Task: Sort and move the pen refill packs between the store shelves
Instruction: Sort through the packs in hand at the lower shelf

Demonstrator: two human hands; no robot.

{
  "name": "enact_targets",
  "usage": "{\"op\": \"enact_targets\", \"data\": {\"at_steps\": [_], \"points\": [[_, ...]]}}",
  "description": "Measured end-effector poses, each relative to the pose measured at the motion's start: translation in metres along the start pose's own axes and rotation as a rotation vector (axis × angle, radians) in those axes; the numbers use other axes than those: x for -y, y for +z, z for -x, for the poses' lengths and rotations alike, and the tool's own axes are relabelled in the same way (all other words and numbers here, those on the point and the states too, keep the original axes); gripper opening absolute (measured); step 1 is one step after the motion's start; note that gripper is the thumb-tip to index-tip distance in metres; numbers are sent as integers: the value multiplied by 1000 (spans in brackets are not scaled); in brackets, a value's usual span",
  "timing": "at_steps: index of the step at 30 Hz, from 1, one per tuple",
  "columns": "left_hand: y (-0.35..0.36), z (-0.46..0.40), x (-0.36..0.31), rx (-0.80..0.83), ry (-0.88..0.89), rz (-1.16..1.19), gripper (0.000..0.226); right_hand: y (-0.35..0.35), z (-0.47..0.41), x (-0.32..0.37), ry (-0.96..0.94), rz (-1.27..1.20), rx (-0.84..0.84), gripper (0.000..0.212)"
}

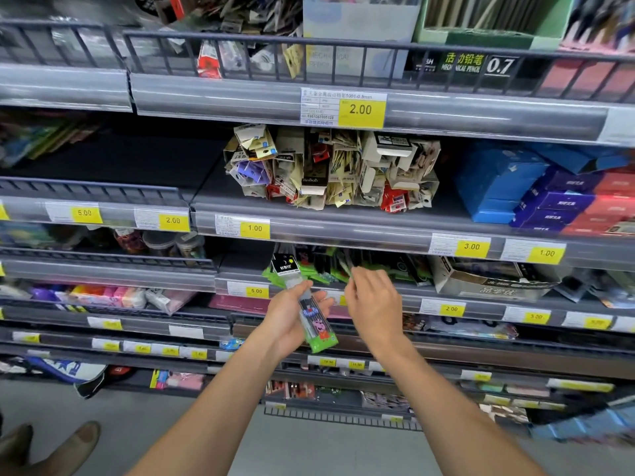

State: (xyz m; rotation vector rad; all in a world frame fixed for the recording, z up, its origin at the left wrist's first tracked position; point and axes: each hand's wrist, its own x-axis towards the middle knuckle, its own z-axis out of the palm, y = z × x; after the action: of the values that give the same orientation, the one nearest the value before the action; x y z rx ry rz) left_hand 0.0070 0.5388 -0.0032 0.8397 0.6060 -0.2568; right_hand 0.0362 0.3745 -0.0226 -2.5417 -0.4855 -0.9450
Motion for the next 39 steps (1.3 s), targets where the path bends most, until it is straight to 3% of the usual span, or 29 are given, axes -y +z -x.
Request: {"op": "enact_targets", "data": {"at_steps": [3,6,8,14,19,22,25,27,30,36,39], "points": [[11,-3,1,73,-34,59,43,-10,34,12,-111,-20,-88,14],[14,-5,2,196,-129,29,69,-17,61,18,-156,-45,-65,16],[15,-8,2,232,-149,-42,76,-22,67,19,-148,-70,-25,17],[24,-12,10,252,-185,-121,40,-30,63,24,-207,-107,16,18],[20,-14,16,311,-288,-29,20,-45,58,28,-220,-257,58,25],[9,-13,17,356,-232,-159,22,-54,47,22,-92,-417,38,22],[-7,-13,19,303,-182,-262,34,-54,22,9,266,-436,-14,18],[-20,-10,18,319,-180,-291,36,-43,5,2,418,-393,102,17],[-44,-5,13,353,-181,-280,41,-21,-17,-1,467,-375,311,25],[-94,13,-6,331,-160,-240,32,29,-44,18,88,-60,742,74],[-101,19,-16,299,-114,-184,32,45,-41,27,-30,152,756,62]]}}
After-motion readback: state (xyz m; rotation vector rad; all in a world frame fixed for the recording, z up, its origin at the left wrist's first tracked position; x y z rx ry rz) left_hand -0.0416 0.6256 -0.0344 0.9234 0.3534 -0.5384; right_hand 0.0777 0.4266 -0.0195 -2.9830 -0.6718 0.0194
